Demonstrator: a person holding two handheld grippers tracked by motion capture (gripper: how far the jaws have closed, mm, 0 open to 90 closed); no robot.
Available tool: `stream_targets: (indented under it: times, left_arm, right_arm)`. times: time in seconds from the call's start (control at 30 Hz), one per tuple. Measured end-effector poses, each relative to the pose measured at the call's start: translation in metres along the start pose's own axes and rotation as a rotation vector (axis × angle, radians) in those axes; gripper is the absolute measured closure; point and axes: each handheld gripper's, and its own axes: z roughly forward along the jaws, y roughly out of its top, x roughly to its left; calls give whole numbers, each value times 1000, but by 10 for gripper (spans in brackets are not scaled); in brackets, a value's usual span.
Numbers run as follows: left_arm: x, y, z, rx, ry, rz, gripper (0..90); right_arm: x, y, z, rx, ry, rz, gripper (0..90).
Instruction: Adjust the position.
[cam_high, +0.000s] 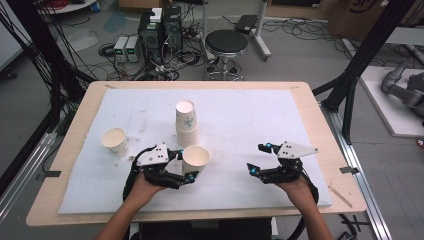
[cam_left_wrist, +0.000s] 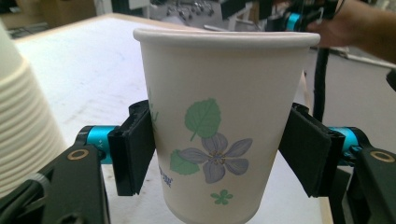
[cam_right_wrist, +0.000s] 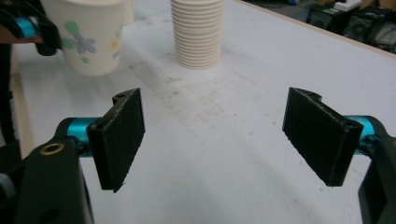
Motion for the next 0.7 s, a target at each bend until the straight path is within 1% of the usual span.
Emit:
stream_targets:
  times: [0.1,0.2,0.27,0.37,0.43,0.53,0.7]
  left_arm:
    - [2,1,-4,-43,29,-2,306]
    - [2,2,-7,-80,63,7,306]
    - [2,2,-10,-103,88,11,305]
    - [2,1,-12,-133,120,15,305]
    - [3,0,-13,-137,127,17,305]
    - [3,-1,-14,-141,134,8,303]
    - [1,0,-12,-132,141,23,303]
  right_arm:
    - [-4,-4,-3,3,-32,19,216]
    - [-8,-6,-7,-7,-72,14,216]
    - [-9,-8,-10,-2,-107,12,216]
    - [-12,-10,-14,1,-146,21,216]
    - [-12,-12,-16,-3,-161,25,216]
    - [-12,-13,-19,-6,-175,28,216]
    - [-13,-14,-21,-10,-189,35,216]
